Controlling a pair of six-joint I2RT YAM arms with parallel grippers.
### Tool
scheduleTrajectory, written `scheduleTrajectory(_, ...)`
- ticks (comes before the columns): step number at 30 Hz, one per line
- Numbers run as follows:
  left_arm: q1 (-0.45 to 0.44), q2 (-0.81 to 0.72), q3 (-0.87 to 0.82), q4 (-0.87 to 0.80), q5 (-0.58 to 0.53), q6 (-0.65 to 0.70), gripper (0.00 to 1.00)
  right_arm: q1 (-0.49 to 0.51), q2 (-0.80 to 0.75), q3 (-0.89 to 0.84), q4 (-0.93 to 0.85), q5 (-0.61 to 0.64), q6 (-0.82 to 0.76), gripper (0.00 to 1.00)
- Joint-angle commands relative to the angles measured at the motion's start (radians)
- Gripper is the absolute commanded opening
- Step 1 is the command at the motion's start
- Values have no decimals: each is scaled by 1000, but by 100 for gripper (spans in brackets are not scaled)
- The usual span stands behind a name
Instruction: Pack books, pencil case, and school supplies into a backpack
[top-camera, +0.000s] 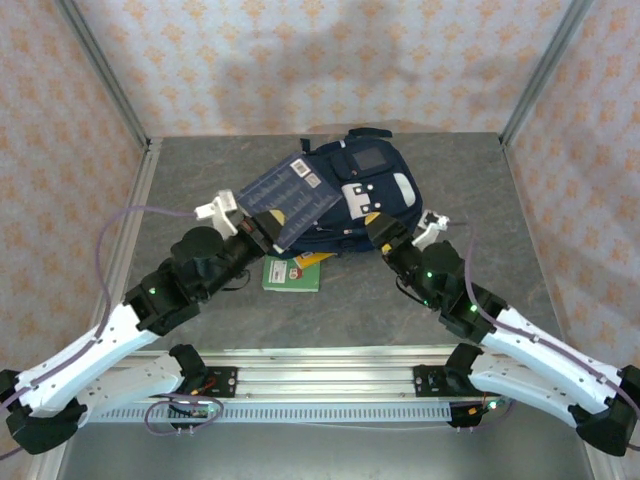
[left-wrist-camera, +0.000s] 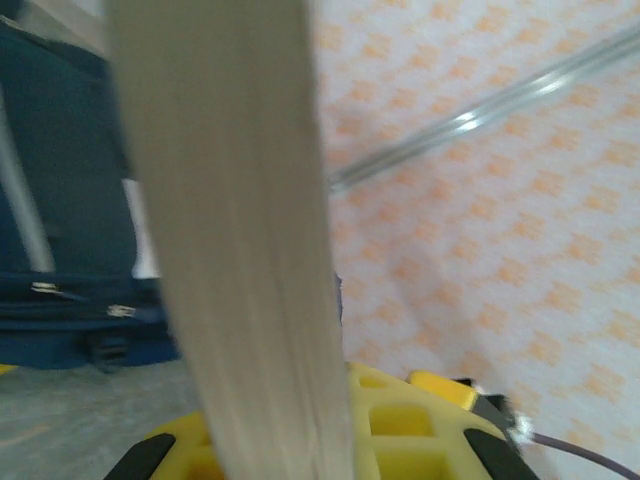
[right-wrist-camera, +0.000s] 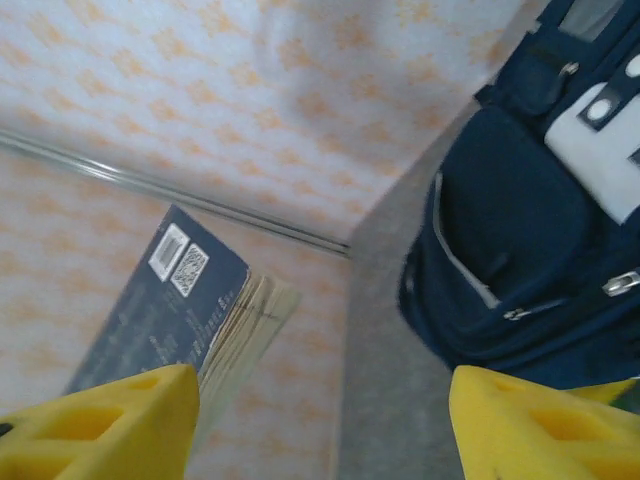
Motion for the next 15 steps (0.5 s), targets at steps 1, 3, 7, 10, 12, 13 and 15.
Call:
scheduleTrajectory(1,29,-27,41,-271,-100,51,0,-21,109,157,-268,-78,-272,68)
scheduleTrajectory(3,33,-43,66,-371,-149,66,0,-41,216,263,-349,-130,-354,69)
scheduleTrajectory(7,47,-92,76,-469,-196,116,0,-68,426,440,-425,-179,-517,71)
scheduleTrajectory(10,54,-114,67,-494,-192,153,0,-93,558,531,-417,-202,-593,77)
scheduleTrajectory(12,57,-111,70,-510,-175,178,0,-95,647,592,-412,-172,-641,83)
scheduleTrajectory(13,58,-108,72,-519,-169,190,0,-97,704,635,-422,-160,-666,87)
scheduleTrajectory(15,59,-109,74,-544,-160,201,0,-97,821,729,-453,-129,-706,89)
